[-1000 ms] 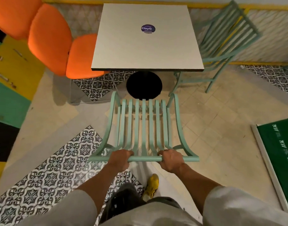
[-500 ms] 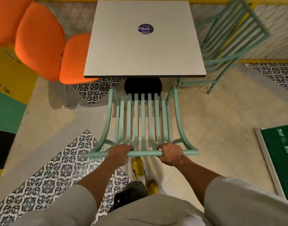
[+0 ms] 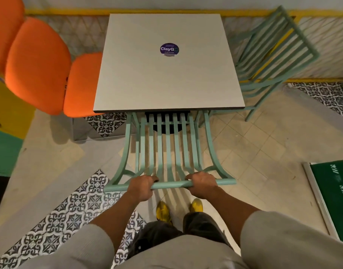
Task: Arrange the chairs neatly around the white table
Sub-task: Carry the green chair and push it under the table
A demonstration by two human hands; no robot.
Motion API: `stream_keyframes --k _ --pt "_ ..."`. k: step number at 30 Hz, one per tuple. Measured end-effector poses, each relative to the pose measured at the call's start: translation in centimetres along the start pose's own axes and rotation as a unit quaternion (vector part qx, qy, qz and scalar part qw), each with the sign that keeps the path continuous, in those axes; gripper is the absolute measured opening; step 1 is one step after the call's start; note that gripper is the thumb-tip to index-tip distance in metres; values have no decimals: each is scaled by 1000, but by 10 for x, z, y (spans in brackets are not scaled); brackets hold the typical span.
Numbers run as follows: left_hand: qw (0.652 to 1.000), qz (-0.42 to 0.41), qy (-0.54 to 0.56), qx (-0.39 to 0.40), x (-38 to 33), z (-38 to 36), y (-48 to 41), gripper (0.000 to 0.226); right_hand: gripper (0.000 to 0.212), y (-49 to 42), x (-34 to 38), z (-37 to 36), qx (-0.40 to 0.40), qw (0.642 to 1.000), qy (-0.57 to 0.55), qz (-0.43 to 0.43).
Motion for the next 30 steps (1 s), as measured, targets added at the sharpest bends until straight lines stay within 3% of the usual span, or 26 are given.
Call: stream_keyframes --k 12,30 --pt "999 37 4 10 14 28 -26 44 47 -34 0 23 6 999 -28 42" --pt "999 49 -5 0 32 51 -51 41 48 -55 3 46 -11 999 -32 3"
Point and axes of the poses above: each hand's wrist, its own y-axis away from the middle knuckle, its own z-axis out of the back of the hand, x = y × z, the point moved 8 cm from there along -y, towards the middle knuckle, and after that the axes turned 11 degrees about -y, right-handed, at the moved point
